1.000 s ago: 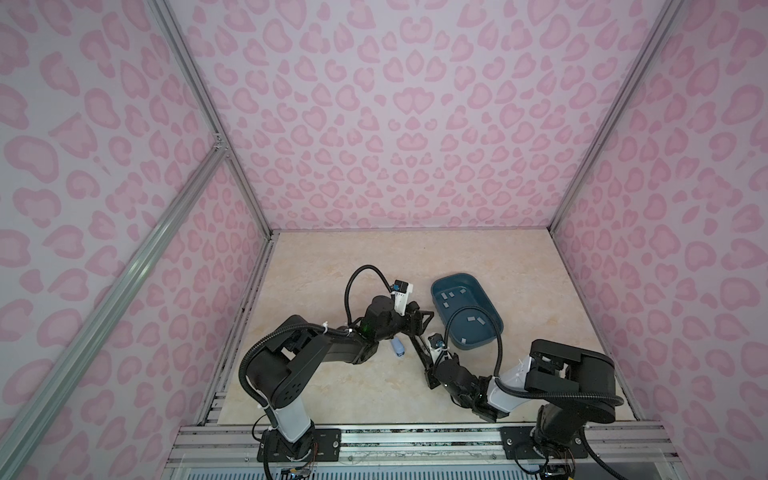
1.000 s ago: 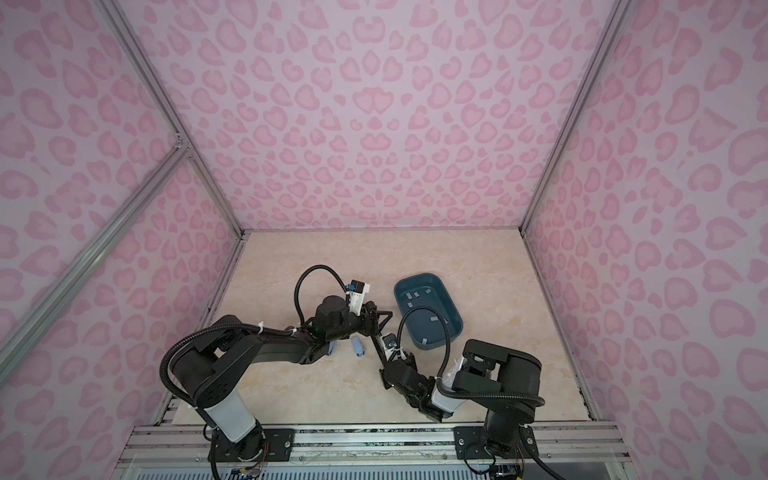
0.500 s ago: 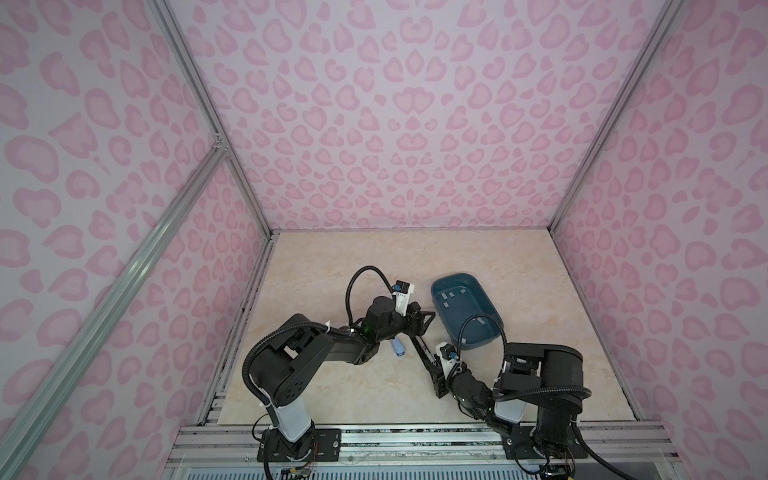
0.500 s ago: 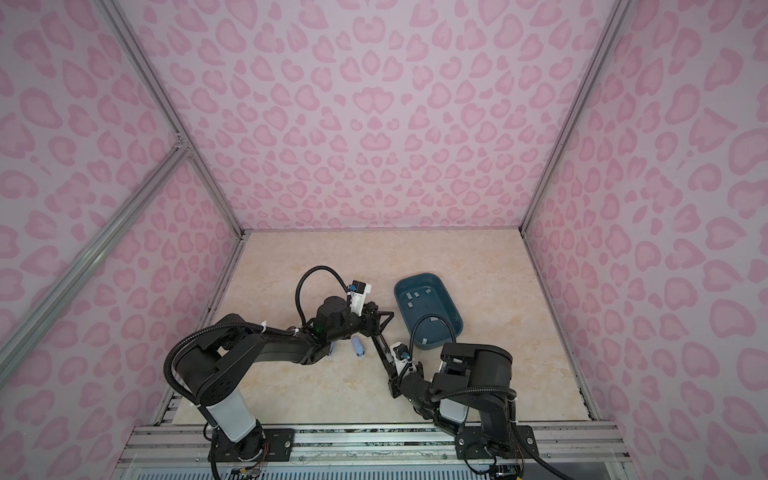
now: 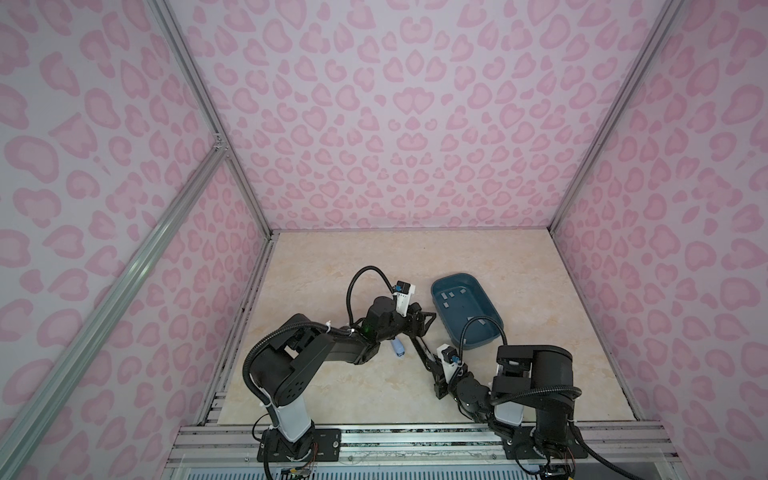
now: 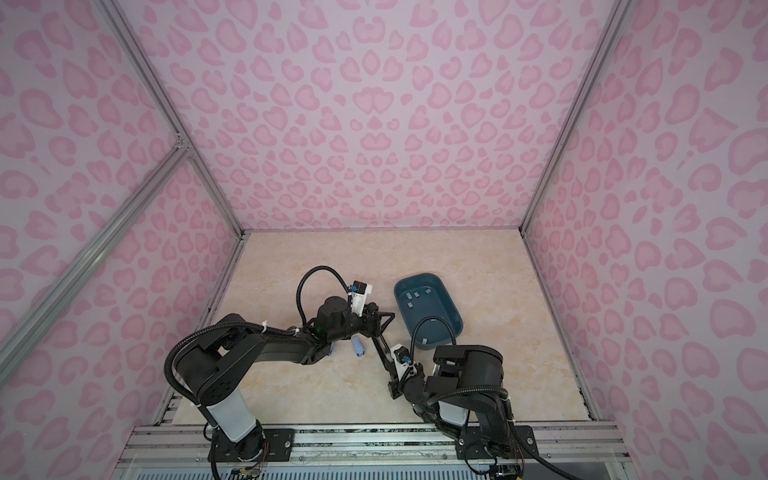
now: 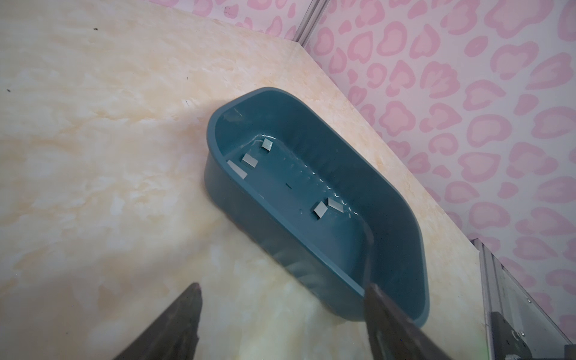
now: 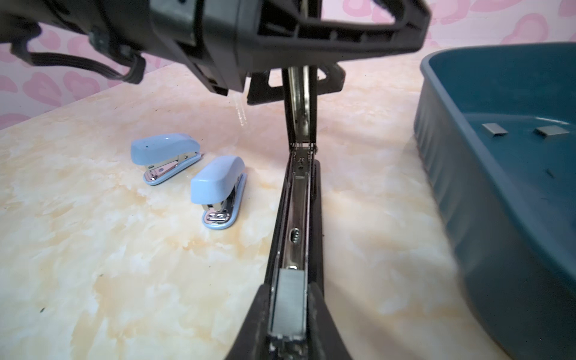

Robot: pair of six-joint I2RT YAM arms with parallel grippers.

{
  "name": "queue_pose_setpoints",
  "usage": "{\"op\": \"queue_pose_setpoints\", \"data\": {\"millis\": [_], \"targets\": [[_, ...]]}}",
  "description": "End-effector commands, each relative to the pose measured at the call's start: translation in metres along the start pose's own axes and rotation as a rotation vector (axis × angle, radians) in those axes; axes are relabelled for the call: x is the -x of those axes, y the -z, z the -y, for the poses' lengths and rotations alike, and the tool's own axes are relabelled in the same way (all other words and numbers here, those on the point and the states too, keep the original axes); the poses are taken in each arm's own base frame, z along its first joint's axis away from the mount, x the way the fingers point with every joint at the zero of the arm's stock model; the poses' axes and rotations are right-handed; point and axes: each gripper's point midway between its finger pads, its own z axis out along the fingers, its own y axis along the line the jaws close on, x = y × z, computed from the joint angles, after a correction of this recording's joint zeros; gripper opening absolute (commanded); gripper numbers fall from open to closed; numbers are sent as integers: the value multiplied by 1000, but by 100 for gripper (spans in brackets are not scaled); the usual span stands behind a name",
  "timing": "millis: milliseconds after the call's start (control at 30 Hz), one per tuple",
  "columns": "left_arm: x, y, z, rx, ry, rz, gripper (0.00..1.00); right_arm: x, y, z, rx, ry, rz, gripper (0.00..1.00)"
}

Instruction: Load the staples into the stapler

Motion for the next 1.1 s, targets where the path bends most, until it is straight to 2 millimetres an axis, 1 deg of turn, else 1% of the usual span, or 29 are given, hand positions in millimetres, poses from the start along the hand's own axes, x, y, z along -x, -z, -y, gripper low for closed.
{"op": "queue_pose_setpoints", "data": {"millis": [0,167,267,400,533,567,667,867,1067], "targets": [[-9,3,5,-17,7,-58,89,7,0,-1,-1,-15,31,15],[-7,15,24,-57,-37,-51,100,10,2,2,-9,-19,38,13],[-11,17,28,-57,-53,-57,96,10,3,2,-9,-22,39,12],[-15,13,27,-58,-48,-68,96,10,2,2,-9,-24,37,11],[-14,14,27,-56,-44,-62,96,10,3,2,-9,-26,38,11],[-13,15,29,-63,-45,-61,96,11,4,2,-8,-28,40,12],[-11,21,36,-86,-56,-55,96,14,6,4,-10,-29,47,19],[-2,30,38,-67,-59,-34,96,16,6,2,-8,-24,54,18],[12,37,42,-50,-43,-1,96,12,6,5,-23,-22,46,18]]}}
